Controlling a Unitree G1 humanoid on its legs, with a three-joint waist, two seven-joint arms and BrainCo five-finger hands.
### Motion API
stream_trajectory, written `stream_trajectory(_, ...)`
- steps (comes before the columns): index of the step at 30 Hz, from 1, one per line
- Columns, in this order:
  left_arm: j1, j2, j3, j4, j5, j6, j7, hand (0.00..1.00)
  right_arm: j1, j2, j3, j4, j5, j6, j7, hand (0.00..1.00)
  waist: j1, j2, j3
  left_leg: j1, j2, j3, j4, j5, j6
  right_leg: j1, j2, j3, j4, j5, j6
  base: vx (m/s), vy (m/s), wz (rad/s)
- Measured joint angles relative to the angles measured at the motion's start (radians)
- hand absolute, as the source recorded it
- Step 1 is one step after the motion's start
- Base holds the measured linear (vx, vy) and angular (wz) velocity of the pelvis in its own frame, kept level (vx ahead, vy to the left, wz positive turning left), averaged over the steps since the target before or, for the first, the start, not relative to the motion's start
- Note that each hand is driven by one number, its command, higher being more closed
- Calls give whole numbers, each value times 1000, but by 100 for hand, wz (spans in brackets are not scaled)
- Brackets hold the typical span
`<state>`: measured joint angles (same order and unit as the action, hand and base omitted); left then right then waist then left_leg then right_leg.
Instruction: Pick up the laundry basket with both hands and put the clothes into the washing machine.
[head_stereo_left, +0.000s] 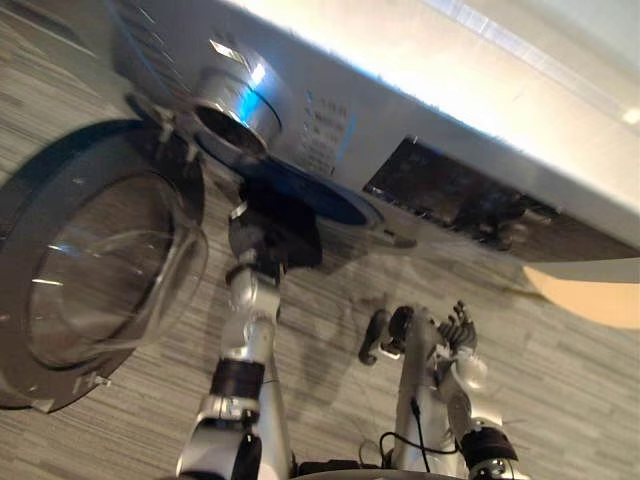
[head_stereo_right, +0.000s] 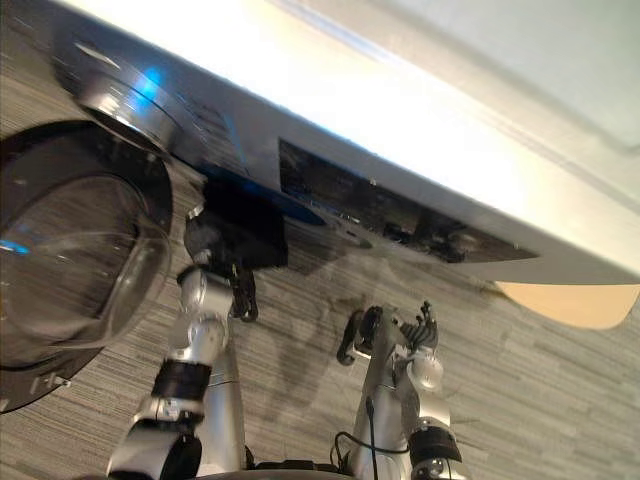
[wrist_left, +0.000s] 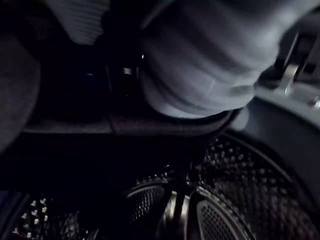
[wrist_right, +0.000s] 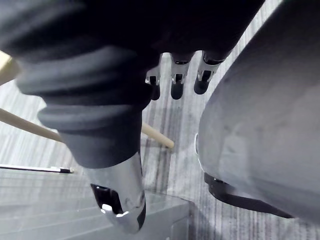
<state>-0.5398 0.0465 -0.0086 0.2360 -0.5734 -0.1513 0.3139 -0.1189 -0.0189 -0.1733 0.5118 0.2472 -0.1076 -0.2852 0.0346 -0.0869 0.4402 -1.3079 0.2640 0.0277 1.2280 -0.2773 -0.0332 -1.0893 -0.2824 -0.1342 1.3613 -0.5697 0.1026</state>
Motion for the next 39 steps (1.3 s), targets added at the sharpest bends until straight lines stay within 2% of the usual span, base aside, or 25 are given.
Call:
stream_trajectory(5, -205, 75, -55, -49, 35, -14, 42, 100, -9, -17, -38, -34, 0, -38, 4, 0, -20, -1, -1, -104, 1, -8, 54, -5, 3, -105, 0, 26, 60, -5, 4, -60, -9, -4)
stream_trajectory(9, -334, 98, -111, -90, 58, -43, 73, 100, -4, -30, -67, -20, -2, -35, 5, 0, -28, -1, -1, -144, 1, -15, 69, 0, 7, -140, 2, 25, 72, -5, 3, -15, -7, -2)
stream_trajectory(14, -385, 96, -124, -90, 98, -53, 86, 100, -4, -28, -66, -15, -4, -36, 9, 0, -49, -2, -2, -146, -2, -16, 71, 0, 7, -140, 3, 24, 68, -5, 3, 39, -24, -2)
stream_trajectory(16, -413, 93, -163, -90, 115, -53, 87, 100, -4, -28, -75, -7, -4, -35, 26, 0, -50, -3, -3, -146, -2, -17, 71, 0, 7, -140, 4, 23, 68, -5, 3, 36, -28, 0)
stream_trajectory(20, -419, 105, -166, -90, 175, -50, 101, 100, -4, -28, -79, -5, -5, -35, 37, 0, -49, -4, -3, -145, 0, -18, 73, 0, 8, -139, 5, 24, 68, -5, 3, 0, 0, 0)
stream_trajectory(22, -427, 133, -179, -90, 224, -48, 108, 100, -4, -29, -84, -3, -5, -36, 46, 0, -51, -6, -5, -145, 3, -18, 74, 0, 8, -139, 6, 24, 67, -4, 3, 6, -12, -2)
stream_trajectory(26, -474, 258, -217, -60, 355, -18, 110, 100, -5, -24, -81, 6, -4, -43, 49, 0, -48, -9, -10, -150, 24, -16, 61, 0, 8, -150, 28, 25, 42, 17, -3, 9, -22, -19)
stream_trajectory(29, -524, 318, -241, -7, 465, 10, 132, 100, -5, -16, -78, 22, -4, -49, 49, 0, -51, -19, -55, -201, 39, -19, 65, 1, 8, -202, 46, 24, 34, 32, -10, 24, -12, -25)
stream_trajectory(30, -556, 331, -256, 24, 522, 24, 140, 0, -5, -18, -73, 23, -4, -58, 49, 0, -50, -21, -57, -215, 42, -25, 70, 1, 7, -212, 52, 23, 37, 33, -9, 40, -21, -13)
stream_trajectory(34, -614, 364, -293, 118, 779, 81, 148, 0, -7, -22, -71, 22, -5, -90, 49, 0, -52, -25, -60, -253, 46, -37, 101, 0, 10, -244, 53, 22, 64, 32, -9, 46, -28, -6)
stream_trajectory(35, -630, 368, -311, 156, 873, 108, 148, 0, -9, -27, -69, 23, -6, -96, 49, 0, -53, -25, -60, -267, 44, -45, 110, 0, 10, -250, 53, 19, 75, 32, -9, 31, -28, 2)
stream_trajectory(38, -640, 350, -349, 247, 1036, 157, 142, 0, -9, -32, -64, 33, -6, -114, 48, 0, -52, -27, -61, -276, 34, -56, 121, 0, 9, -253, 47, 18, 96, 16, -11, 22, -50, 12)
stream_trajectory(39, -640, 343, -355, 260, 1054, 165, 138, 0, -9, -34, -63, 35, -6, -115, 48, 0, -52, -28, -61, -276, 33, -56, 123, 0, 9, -253, 44, 18, 100, 13, -10, 6, -58, 15)
